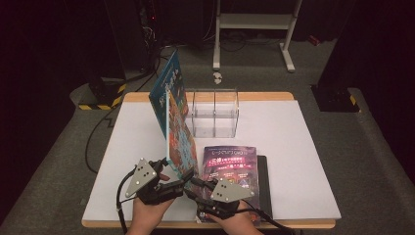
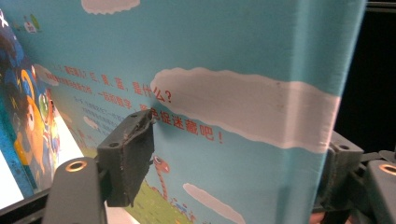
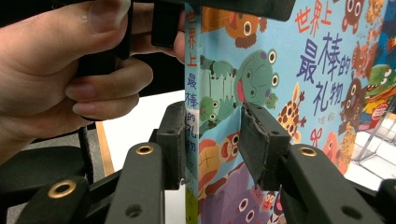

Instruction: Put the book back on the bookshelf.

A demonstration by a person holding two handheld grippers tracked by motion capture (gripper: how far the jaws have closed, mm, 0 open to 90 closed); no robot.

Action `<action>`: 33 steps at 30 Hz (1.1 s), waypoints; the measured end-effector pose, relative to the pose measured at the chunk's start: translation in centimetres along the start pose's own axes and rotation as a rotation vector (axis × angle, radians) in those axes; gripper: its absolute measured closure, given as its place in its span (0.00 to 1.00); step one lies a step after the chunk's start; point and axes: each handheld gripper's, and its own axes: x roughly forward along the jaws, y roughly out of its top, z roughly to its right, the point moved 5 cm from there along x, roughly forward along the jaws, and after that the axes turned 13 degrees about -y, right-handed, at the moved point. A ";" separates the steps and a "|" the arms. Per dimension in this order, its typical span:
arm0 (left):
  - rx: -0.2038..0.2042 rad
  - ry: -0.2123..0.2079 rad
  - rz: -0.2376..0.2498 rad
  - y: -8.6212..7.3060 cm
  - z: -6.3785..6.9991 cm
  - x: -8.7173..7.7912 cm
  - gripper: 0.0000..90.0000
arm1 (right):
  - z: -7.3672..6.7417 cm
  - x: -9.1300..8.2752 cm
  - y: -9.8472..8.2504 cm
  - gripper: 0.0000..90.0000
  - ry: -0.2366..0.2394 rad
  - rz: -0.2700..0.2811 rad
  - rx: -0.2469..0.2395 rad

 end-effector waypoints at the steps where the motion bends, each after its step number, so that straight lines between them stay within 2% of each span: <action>1: -0.001 -0.001 0.002 0.0 0.0 0.0 0.30 | 0.0 0.0 0.0 0.68 0.001 -0.001 0.002; 11: 0.005 0.017 -0.007 0.5 0.1 -0.5 0.37 | -0.3 0.6 0.2 0.66 0.010 0.000 0.021; 18: 0.022 0.037 0.030 0.7 0.1 -0.9 0.43 | -0.4 0.9 0.4 0.66 0.013 0.003 0.029; 26: 0.010 0.036 0.058 1.3 0.0 -1.2 0.53 | -0.6 1.1 0.6 0.68 0.040 0.000 0.047; 28: 0.029 0.061 0.095 1.9 -0.2 -1.6 0.61 | -0.7 1.1 0.6 0.69 0.036 -0.006 0.038; 29: 0.053 0.082 0.109 2.3 -0.3 -1.8 0.66 | -0.7 1.1 0.5 0.69 0.034 -0.010 0.036; 31: 0.107 0.137 0.125 2.9 -0.9 -2.2 0.76 | -0.5 1.0 0.5 0.69 0.032 -0.014 0.040; 33: 0.129 0.182 0.141 3.6 -1.8 -2.7 0.84 | -0.4 0.9 0.5 0.69 0.032 -0.015 0.040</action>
